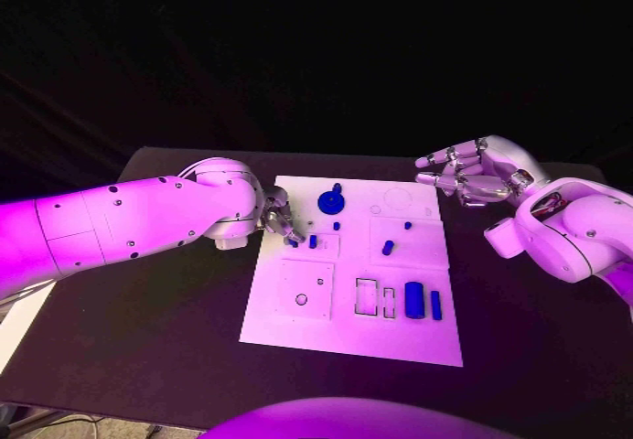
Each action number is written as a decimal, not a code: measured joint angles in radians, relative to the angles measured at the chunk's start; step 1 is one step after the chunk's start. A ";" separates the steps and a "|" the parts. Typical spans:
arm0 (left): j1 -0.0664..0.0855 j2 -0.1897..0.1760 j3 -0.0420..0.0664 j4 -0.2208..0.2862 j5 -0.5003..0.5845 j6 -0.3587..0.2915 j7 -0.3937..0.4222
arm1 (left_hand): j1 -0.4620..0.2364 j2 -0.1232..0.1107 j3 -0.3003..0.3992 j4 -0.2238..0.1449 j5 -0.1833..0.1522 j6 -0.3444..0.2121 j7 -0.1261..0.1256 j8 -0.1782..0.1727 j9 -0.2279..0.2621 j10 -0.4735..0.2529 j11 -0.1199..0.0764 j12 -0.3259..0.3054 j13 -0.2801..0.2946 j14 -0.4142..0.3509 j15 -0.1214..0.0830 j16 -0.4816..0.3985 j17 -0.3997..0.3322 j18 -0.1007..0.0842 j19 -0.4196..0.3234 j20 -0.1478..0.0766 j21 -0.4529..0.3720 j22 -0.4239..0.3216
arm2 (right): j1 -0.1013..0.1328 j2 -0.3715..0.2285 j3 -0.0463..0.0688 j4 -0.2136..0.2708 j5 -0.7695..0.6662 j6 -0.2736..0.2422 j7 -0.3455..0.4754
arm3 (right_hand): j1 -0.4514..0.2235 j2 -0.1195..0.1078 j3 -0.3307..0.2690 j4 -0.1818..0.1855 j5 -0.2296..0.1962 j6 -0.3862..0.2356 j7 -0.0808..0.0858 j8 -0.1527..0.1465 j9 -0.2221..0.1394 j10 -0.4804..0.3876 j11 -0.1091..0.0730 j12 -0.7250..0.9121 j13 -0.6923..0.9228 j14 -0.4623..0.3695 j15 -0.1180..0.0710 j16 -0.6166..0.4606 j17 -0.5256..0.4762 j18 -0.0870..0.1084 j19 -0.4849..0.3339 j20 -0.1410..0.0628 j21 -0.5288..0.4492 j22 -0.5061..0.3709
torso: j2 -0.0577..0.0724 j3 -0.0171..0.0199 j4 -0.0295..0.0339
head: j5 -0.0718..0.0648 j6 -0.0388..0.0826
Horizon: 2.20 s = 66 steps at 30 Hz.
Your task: Assemble the parts on the task board
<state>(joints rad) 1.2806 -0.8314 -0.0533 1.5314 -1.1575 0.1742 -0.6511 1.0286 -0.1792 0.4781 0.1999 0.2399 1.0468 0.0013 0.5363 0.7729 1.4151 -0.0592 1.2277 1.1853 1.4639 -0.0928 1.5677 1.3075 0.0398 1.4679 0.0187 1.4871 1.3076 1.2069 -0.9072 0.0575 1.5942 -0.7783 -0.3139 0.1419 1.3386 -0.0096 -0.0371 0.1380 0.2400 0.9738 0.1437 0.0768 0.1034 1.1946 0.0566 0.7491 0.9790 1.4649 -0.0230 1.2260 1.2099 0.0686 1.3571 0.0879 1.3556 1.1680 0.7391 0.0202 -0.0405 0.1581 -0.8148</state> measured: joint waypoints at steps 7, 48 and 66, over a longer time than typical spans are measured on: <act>0.000 0.002 0.000 -0.002 0.000 0.004 -0.003 | 0.000 0.000 -0.081 0.033 0.000 0.004 0.003 0.000 -0.006 0.004 0.003 0.000 0.000 0.000 0.000 0.000 0.000 0.000 0.001 -0.001 0.000 0.000 | 0.000 -0.001 0.000 0.001 0.000 0.000 0.000 | 0.000 0.000 0.000 0.000 0.000 0.000 0.000 0.000 0.000 0.000 0.000 0.000 0.000 0.000 0.000 0.000 0.000 0.000 0.000 0.000 0.000 0.000 | 0.000 0.0000 0.0000 | -0.002 -0.002; -0.004 -0.072 0.027 0.035 0.065 -0.159 0.042 | -0.007 0.104 -0.376 0.090 0.004 -0.083 0.041 -0.024 -0.052 -0.165 0.033 -0.272 -0.282 0.002 0.005 -0.002 0.001 0.023 -0.033 0.006 -0.196 -0.008 | -0.001 -0.002 0.000 -0.003 -0.001 0.000 0.000 | 0.000 0.000 -0.003 0.003 0.000 0.000 0.000 0.000 0.001 0.000 0.000 0.000 -0.002 0.000 0.000 0.000 0.000 0.000 0.000 0.000 0.000 0.000 | 0.000 -0.0007 0.0001 | -0.005 -0.001; -0.017 0.011 0.004 0.000 0.021 -0.424 0.554 | 0.451 0.008 -0.189 -0.058 -0.092 -0.223 0.119 -0.271 -0.394 -0.495 0.163 -0.883 -0.860 -0.272 0.112 -0.961 -0.512 0.124 -0.333 0.102 -1.017 -0.657 | -0.007 0.002 0.000 -0.009 -0.001 0.000 0.000 | 0.000 0.000 -0.006 0.000 0.004 0.000 0.000 0.000 0.000 0.000 0.000 0.000 -0.004 0.000 0.000 0.000 0.000 0.000 0.000 0.000 0.000 -0.001 | 0.000 -0.0001 -0.0007 | -0.022 0.022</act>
<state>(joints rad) 1.2633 -0.8202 -0.0497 1.5315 -1.1361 -0.2498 -0.0971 1.4794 -0.1710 0.2888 0.1418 0.1476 0.8241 0.1208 0.2654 0.3792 0.9203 0.1035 0.3450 0.3254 1.1916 0.0195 0.6064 0.7957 0.1636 1.1351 0.1211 0.4702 0.6511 1.1998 -0.9047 0.0574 1.5847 -0.7796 -0.3139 0.1421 1.3386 -0.0096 -0.0427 0.1381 0.2438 0.9737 0.1437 0.0768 0.1038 1.1946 0.0566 0.7490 0.9752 1.4649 -0.0230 1.2260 1.2096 0.0687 1.3570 0.0879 1.3556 1.1665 0.7389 0.0201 -0.0411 0.1363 -0.7925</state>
